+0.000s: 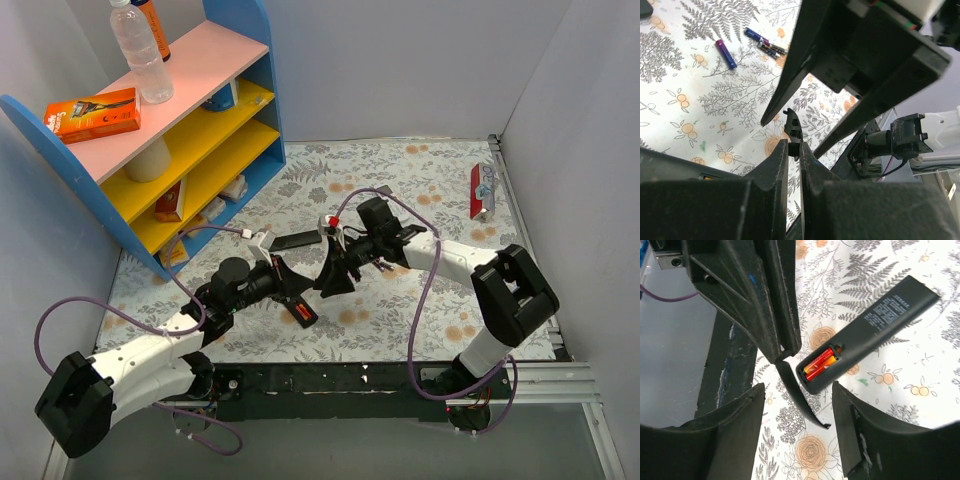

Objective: Load the batteries into the remote control

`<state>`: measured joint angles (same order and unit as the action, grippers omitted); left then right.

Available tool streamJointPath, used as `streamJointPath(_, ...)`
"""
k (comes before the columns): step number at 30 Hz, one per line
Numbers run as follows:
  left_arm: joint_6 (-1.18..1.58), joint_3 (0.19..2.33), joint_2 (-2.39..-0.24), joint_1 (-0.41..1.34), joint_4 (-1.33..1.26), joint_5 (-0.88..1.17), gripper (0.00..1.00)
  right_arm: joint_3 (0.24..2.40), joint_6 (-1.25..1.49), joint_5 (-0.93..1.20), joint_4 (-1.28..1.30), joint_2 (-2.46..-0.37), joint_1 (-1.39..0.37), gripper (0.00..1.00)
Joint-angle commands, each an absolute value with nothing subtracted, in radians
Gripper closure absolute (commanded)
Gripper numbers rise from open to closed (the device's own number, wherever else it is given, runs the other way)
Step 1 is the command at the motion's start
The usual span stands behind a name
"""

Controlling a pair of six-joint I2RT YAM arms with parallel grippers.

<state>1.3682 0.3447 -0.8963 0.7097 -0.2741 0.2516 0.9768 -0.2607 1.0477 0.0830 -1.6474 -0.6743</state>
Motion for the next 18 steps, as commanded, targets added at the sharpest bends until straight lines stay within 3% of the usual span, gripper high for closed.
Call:
streamJointPath(1, 1.399, 0.391, -0.91, 0.703, -0.239, 0.213, 1.0, 0.928, -0.229, 0.95, -0.05, -1.536, -0.675, 0.3)
streamJointPath(8, 1.45, 0.406, -0.927, 0.693, -0.222, 0.21, 1.0, 0.815, -0.206, 0.761, -0.216, -1.416, -0.701, 0.23)
streamJointPath(18, 1.517, 0.42, -0.936, 0.675, -0.204, 0.227, 1.0, 0.675, -0.313, 0.419, -0.364, -1.247, -0.848, 0.26)
